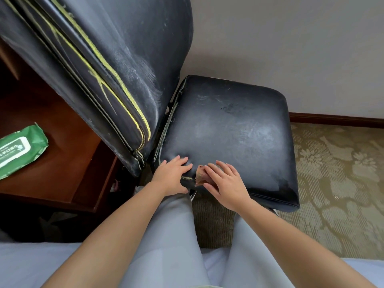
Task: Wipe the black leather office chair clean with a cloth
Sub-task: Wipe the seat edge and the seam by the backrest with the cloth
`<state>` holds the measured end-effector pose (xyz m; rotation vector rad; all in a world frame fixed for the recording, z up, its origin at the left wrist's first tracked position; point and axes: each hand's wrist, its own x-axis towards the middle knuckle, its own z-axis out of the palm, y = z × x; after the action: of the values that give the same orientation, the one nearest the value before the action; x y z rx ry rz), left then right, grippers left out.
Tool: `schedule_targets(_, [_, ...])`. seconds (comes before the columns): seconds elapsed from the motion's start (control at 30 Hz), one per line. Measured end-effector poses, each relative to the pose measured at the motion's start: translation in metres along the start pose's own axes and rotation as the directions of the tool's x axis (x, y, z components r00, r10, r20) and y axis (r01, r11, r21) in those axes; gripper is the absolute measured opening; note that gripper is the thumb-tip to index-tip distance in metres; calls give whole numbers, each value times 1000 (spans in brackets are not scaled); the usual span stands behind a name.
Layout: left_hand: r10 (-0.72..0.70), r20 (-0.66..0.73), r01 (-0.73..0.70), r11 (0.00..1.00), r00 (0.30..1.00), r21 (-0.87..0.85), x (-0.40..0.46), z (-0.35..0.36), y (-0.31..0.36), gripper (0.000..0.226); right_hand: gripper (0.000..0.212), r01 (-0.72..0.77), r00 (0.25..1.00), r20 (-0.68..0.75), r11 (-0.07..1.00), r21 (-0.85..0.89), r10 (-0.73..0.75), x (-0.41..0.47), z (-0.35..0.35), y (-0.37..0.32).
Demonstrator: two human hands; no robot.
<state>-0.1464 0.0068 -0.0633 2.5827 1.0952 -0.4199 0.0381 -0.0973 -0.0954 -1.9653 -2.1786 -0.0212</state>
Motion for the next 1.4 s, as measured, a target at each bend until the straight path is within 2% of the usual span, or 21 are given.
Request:
schedule_targets(0.07, [-1,6,1,1000,1000,3,0,0,0,87,56,-54,998,24,995,83,52,1,-2,-4])
schedule_targets(0.17, [-1,6,1,1000,1000,4,0,-1,0,88,56,-196,976,-19,914,354,217,5,-13,-12])
schedule_targets(0.23, [-2,-2,2,1000,1000,4,-1,-1,0,87,58,-314,925,1,761,567,381,7,-22,-19])
schedule_targets(0.3, [-2,-5,2,1000,1000,0,-1,0,1,87,58,-410,857,76,584,701,510,9,-28,-23])
schedule_targets(0.33, [-3,-5,3,1000,1000,-2,-1,-1,1,87,56,-440,826,109,514,736,553,10,-28,-24])
schedule_targets(0.4, [-4,-1,4,1000,1000,-3,-1,-1,1,87,49,-477,787,147,439,761,599,9,-29,-24])
schedule_targets(0.47, [-6,2,6,1000,1000,-2,-1,0,1,87,43,-512,769,193,406,757,610,9,-28,-22])
schedule_targets(0.57, [-6,0,6,1000,1000,3,-1,1,1,87,46,-556,753,265,368,746,602,11,-26,-21])
schedule_targets(0.73, [-7,-2,7,1000,1000,3,1,2,1,87,54,-607,745,341,371,703,573,13,-22,-14])
schedule_targets(0.83, [-7,-10,7,1000,1000,7,1,3,0,87,56,-616,765,360,442,652,535,16,-22,-13])
schedule_targets(0.93, [-7,-6,7,1000,1000,11,1,3,0,87,58,-611,778,374,467,640,505,18,-22,-12])
schedule_targets(1.03, [-7,-1,7,1000,1000,0,1,3,0,88,51,-584,809,378,544,603,450,20,-23,-13])
schedule_targets(1.13, [-5,11,5,1000,1000,-3,0,1,1,88,41,-518,854,358,671,530,376,21,-21,-16])
schedule_targets(1.3, [-2,15,2,1000,1000,11,-1,-1,1,88,33,-494,869,316,686,534,380,26,-22,-15])
schedule_targets(1.4, [0,15,-1,1000,1000,12,0,0,1,88,29,-409,912,198,764,499,359,27,-19,-17])
